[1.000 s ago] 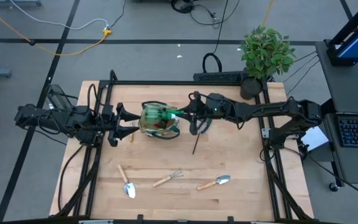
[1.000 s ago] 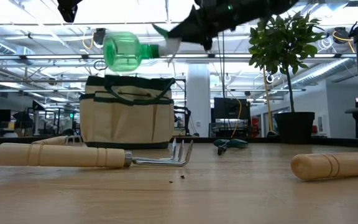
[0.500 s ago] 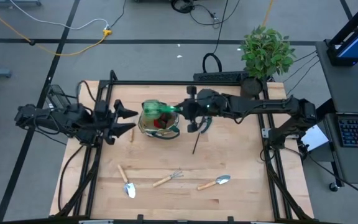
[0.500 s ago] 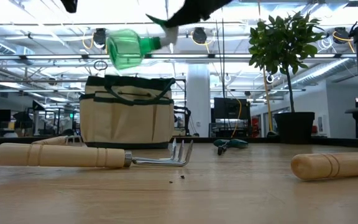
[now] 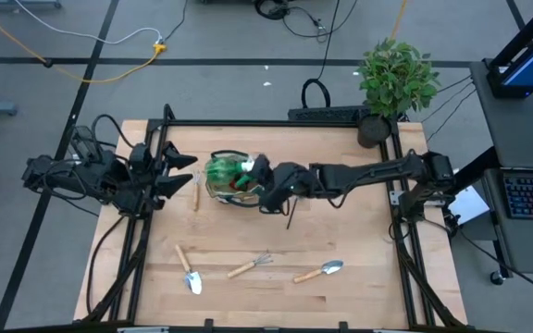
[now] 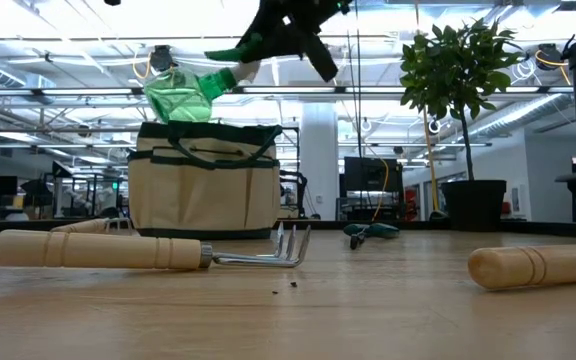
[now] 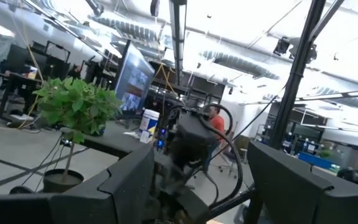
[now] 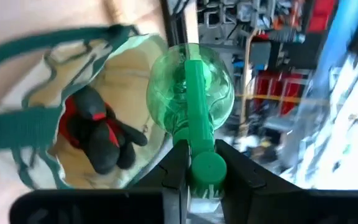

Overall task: Pick & Place Garden tools in Gardening bag
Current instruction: Put the green spray bottle into the gardening bag

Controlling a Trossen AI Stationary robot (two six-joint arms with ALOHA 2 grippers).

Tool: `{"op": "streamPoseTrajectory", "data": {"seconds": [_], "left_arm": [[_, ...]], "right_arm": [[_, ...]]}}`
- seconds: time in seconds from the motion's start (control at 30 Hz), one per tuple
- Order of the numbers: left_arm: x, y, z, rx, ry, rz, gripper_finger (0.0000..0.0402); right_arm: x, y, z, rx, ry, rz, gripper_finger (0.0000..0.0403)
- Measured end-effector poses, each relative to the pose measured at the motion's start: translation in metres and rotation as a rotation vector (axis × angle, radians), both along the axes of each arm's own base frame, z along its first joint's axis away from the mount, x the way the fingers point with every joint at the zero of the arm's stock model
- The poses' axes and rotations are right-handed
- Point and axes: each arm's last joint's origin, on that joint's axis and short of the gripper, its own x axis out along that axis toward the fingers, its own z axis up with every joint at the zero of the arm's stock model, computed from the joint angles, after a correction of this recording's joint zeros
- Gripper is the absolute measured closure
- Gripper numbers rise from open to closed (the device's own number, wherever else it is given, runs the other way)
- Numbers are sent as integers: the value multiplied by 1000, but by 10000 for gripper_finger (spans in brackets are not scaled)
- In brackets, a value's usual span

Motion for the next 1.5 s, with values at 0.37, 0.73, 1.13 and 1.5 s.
{"op": "streamPoseTrajectory", "data": {"seconds": [0.37, 0.73, 1.13, 1.5], "left_arm": [[0, 0, 0, 4, 3, 1, 135], [0, 0, -1, 13, 6, 5, 135], [0, 0, -1, 16, 7, 7, 135], [0, 0, -1, 15, 7, 6, 135]], "right_arm": [[4, 4, -9, -457, 200, 152, 355], [-1, 1, -17, -583, 357, 246, 355], [4, -3, -26, -626, 378, 399, 355], [11, -9, -37, -501, 332, 452, 307]]}}
